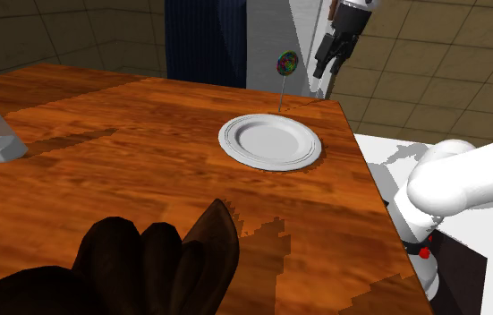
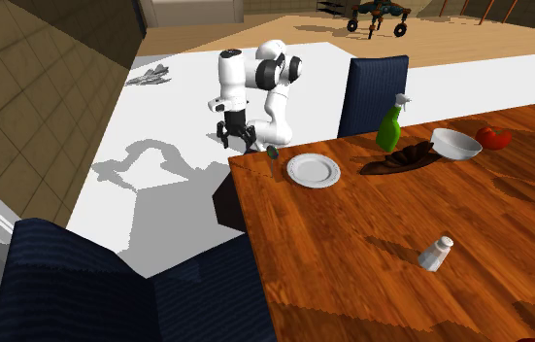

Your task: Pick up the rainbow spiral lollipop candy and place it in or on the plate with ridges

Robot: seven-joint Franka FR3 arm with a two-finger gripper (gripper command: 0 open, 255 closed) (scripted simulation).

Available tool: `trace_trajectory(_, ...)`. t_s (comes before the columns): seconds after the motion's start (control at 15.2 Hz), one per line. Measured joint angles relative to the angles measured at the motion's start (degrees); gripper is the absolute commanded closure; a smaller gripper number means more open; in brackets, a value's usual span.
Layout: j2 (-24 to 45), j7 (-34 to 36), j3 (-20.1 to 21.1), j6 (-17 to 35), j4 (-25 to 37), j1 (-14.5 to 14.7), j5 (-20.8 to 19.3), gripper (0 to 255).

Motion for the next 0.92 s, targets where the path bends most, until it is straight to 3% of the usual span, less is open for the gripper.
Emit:
trace_trajectory(0.26,4.73,1.8,0.84,-4.96,5.57,1.24,2.64,0)
trace_trajectory(0.92,29.8,11.79,2.8,-28.35,36.0,5.8,16.59,0)
